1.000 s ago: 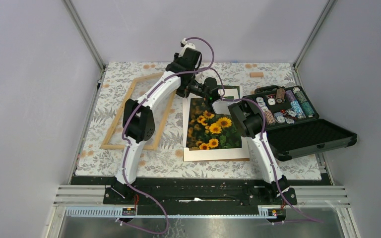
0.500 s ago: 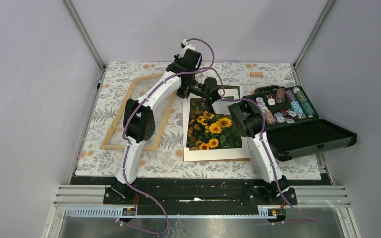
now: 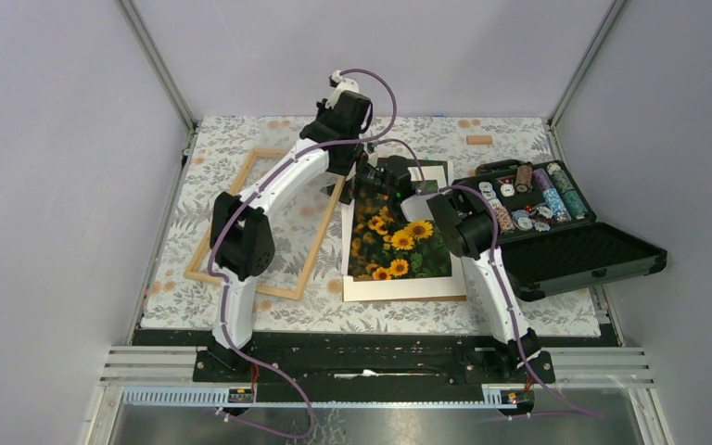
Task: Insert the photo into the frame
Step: Pick up the photo frame item from the photo frame.
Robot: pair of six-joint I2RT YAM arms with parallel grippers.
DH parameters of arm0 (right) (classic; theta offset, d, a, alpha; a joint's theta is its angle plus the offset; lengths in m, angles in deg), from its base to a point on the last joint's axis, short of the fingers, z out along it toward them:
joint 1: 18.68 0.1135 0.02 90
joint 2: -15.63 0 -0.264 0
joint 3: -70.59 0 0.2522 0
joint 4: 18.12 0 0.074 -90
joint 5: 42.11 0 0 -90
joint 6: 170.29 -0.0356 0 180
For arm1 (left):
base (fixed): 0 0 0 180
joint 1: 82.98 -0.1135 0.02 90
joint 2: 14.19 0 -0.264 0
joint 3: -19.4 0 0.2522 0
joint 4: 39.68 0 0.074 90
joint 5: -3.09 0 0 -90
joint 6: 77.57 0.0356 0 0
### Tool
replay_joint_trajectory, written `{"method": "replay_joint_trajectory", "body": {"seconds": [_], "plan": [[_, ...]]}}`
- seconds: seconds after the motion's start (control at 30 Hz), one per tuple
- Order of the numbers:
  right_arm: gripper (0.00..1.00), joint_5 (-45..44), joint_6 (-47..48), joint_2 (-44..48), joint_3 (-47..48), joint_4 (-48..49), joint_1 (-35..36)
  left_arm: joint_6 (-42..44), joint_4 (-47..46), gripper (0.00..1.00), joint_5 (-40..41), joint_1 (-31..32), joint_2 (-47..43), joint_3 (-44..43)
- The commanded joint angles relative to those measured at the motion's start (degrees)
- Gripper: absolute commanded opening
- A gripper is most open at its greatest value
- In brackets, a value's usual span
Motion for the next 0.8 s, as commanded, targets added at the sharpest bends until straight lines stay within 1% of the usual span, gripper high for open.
{"method": "replay_joint_trajectory", "body": {"seconds": [0.0,0.03,0.17,0.27,0.33,0.47,0.63,0.77], "plan": [[1.0,2.26,4.85,6.29,-1.88,0.92,-0.4,1.95,-9.88,0.0,5.28,0.74,-9.91,3.4],[1.0,2.84,5.92,6.55,-2.02,0.01,-0.51,2.28,-12.13,0.0,5.98,0.67,-10.8,4.55],[1.0,5.14,12.3,8.05,-2.61,-5.41,-1.01,7.38,-17.84,0.0,9.74,0.7,-12.65,6.37],[1.0,8.33,17.17,8.76,-2.46,-8.99,-1.29,12.05,-24.09,0.0,12.26,0.7,-13.91,7.86],[1.0,9.46,18.96,9.15,-3.2,-9.3,-1.45,15.55,-28.12,0.0,14.08,0.7,-14.38,8.27],[1.0,10.28,19.29,9.54,-4.96,-7.86,-1.72,21.31,-35.66,0.0,16.2,0.71,-15.65,9.7],[1.0,10.29,18.56,8.64,-5.11,-6.8,-1.74,27.21,-42.21,0.0,17.9,0.74,-17.68,9.69],[1.0,9.89,18.41,7.72,-4.64,-7.45,-1.7,36.1,-52.77,0.0,20.1,1.29,-19.84,10.16]]}}
